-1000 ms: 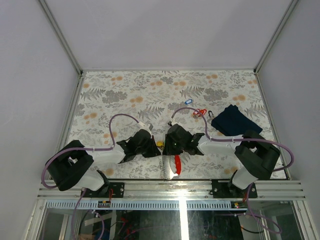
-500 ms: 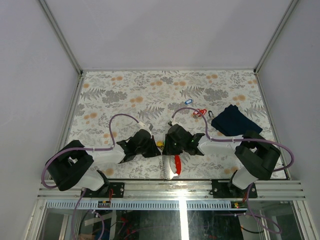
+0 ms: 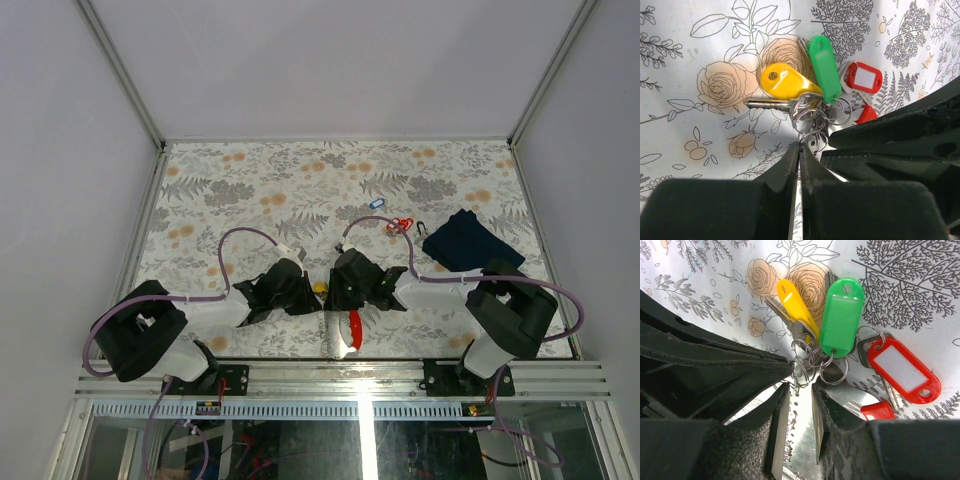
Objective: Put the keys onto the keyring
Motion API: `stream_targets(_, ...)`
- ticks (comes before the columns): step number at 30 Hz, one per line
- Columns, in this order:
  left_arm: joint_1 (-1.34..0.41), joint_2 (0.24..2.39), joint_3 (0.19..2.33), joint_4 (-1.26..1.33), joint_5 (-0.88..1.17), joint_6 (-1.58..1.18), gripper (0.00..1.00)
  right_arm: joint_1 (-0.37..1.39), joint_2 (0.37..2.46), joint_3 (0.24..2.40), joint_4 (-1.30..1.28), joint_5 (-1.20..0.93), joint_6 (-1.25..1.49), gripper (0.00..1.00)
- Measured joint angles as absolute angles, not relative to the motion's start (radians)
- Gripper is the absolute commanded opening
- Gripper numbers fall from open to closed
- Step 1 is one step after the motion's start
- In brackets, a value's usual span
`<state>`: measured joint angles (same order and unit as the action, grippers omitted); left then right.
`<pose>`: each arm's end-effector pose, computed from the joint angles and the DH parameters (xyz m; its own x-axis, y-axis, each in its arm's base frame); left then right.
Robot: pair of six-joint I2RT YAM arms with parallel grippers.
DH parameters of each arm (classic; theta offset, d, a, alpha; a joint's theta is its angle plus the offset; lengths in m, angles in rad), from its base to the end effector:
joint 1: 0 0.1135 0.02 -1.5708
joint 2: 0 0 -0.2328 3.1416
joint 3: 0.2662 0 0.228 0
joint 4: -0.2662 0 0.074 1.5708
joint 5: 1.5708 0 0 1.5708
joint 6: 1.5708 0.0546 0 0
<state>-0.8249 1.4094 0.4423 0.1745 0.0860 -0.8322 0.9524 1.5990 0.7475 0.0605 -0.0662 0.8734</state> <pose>0.1642 -0.1846 0.1048 -0.8967 -0.1150 -0.4274 0.1629 0.8122 -0.5603 0.1750 0.2522 0.1289 -0.9086 0.0423 -0.4155 -0.2235 0.7913 0.5692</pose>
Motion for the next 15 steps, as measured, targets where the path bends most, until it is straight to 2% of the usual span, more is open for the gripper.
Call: stream_targets(15, -0.825, 1.409, 0.442, 0.174, 0.086, -0.832, 0.00, 0.952, 1.604, 0.748, 0.059, -0.044, 0.888, 0.31)
